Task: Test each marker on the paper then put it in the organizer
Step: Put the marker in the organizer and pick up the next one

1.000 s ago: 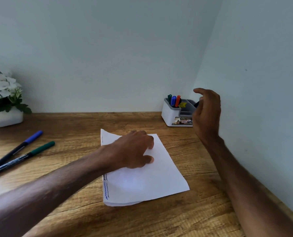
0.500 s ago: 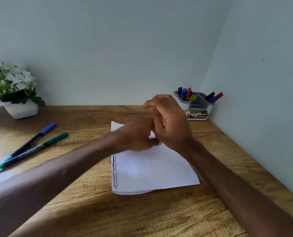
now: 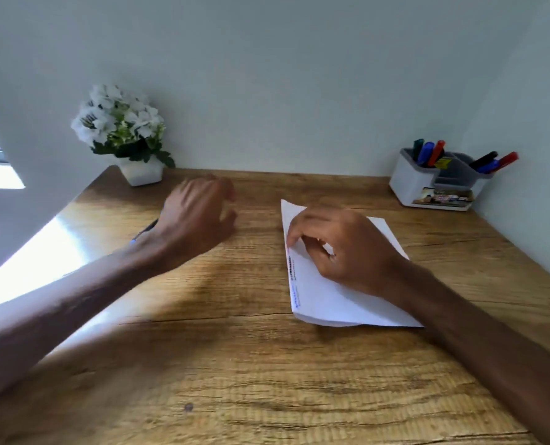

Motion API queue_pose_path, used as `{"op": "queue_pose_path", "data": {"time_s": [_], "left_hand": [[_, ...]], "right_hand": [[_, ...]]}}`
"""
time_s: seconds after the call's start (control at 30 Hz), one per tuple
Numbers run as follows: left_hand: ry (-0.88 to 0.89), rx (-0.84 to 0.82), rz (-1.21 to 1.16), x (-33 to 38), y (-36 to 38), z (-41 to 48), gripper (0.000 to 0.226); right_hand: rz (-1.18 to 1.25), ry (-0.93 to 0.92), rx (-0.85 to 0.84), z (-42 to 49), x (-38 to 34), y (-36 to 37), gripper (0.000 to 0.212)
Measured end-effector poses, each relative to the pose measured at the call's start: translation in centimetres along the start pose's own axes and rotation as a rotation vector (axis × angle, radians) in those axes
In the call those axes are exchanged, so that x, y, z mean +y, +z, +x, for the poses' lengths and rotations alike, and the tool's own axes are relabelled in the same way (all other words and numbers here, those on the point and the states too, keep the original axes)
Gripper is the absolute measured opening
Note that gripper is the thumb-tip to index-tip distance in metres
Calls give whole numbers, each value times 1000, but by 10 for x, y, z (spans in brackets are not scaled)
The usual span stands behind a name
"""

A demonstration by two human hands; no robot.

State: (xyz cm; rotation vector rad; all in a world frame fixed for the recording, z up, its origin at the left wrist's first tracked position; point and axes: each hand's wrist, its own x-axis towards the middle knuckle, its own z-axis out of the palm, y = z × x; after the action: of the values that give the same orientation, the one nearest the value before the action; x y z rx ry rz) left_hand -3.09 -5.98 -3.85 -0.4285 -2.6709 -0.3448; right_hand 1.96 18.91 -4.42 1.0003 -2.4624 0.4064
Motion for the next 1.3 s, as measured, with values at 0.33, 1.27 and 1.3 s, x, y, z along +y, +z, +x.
{"op": "queue_pose_path", "data": {"time_s": [0.33, 1.27, 1.3], "left_hand": [[-87, -47, 109, -24, -12, -31, 16], [-360, -343, -1513, 33, -30, -46, 33], [-368, -332, -1508, 32, -30, -45, 32]], "right_hand": [[17, 6, -113, -2, -9, 6, 20], [866, 352, -18, -4, -26, -13, 40], [882, 367, -41, -4, -26, -13, 42]]}}
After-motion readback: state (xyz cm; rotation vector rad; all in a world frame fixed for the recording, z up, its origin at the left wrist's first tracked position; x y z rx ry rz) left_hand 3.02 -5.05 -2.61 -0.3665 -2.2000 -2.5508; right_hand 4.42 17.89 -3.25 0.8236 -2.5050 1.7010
